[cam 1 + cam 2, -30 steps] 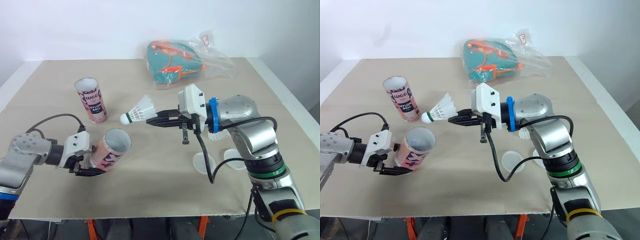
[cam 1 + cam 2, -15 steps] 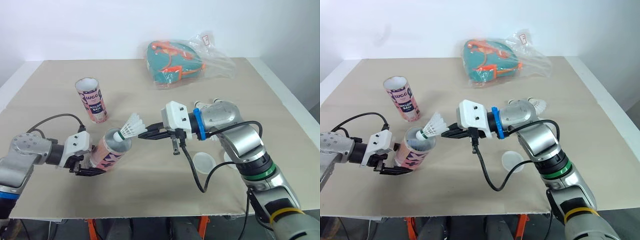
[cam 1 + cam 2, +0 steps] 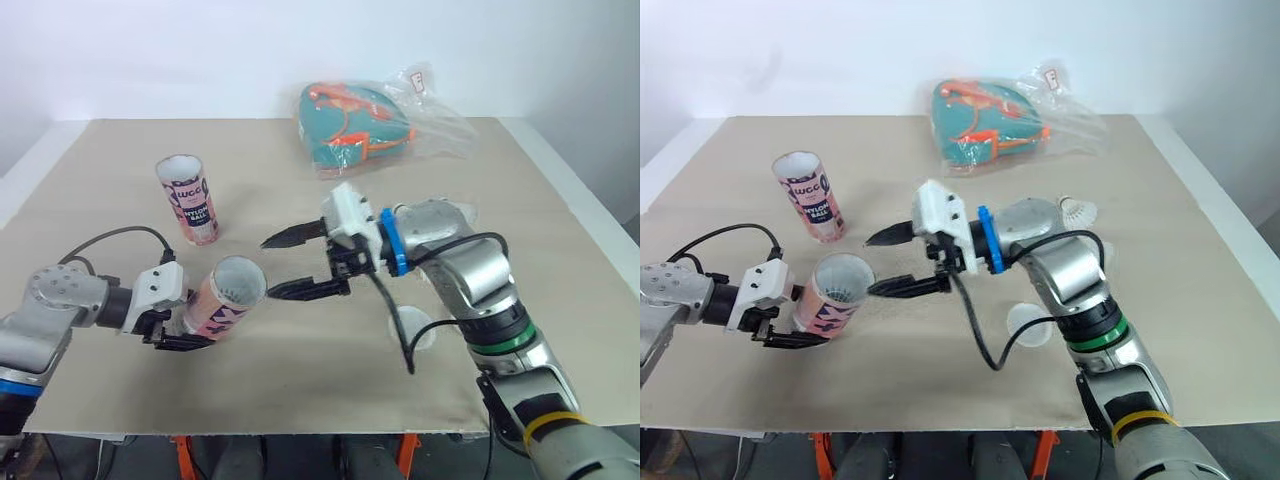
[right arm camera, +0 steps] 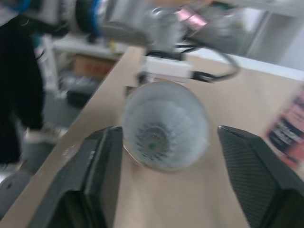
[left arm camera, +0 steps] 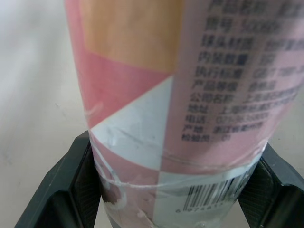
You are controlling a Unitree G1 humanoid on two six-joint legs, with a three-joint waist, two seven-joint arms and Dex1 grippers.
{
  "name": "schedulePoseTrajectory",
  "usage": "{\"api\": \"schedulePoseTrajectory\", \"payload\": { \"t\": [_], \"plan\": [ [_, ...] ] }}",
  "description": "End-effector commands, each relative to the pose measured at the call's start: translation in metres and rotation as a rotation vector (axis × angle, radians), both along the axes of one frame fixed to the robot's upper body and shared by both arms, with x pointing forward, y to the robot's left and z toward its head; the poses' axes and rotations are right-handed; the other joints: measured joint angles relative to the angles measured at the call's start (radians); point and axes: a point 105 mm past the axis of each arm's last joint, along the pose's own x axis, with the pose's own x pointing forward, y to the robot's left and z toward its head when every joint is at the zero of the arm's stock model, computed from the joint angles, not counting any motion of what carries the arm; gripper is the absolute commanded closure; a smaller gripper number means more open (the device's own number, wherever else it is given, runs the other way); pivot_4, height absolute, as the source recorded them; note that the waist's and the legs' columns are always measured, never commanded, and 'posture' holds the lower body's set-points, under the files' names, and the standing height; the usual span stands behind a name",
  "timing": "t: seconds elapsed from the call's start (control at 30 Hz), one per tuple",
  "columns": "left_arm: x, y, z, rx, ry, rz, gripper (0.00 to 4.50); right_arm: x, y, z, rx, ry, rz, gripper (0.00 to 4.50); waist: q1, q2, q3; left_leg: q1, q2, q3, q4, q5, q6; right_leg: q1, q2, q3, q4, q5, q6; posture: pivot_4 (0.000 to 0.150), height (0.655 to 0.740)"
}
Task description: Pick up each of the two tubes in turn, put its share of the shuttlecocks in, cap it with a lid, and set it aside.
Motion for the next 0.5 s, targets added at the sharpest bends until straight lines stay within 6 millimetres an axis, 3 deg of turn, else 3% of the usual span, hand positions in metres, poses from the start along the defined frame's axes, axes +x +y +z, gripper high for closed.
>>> {"api": "schedulePoseTrajectory", "payload": {
  "t": [0.03,0.23,0.5],
  "plan": [
    [-0.01,-0.004,-0.015,0.011,0.068,-0.02,1.06,0.004,-0.046,0.002,0.127,0.05,-0.22,1.12,0.0,0.0,0.0,0.0,-0.001,0.001,0.0,0.0,0.0,0.0,-0.001,0.0,0.0,-0.001,0.001,0.15,0.7387],
    [-0.012,-0.004,-0.016,0.012,0.076,-0.026,1.06,-0.018,-0.109,-0.004,0.218,0.131,-0.519,1.12,-0.005,0.004,0.0,0.0,-0.003,0.002,-0.003,-0.002,0.003,-0.001,-0.003,0.001,0.001,-0.003,0.006,0.15,0.7387],
    [-0.006,-0.01,-0.015,0.008,0.074,-0.055,1.06,-0.031,-0.151,-0.044,0.066,0.213,-0.755,1.12,-0.003,0.004,0.0,0.001,-0.004,0.003,0.0,-0.003,0.003,0.002,-0.006,0.001,0.001,-0.005,0.002,0.15,0.7387]
  ]
}}
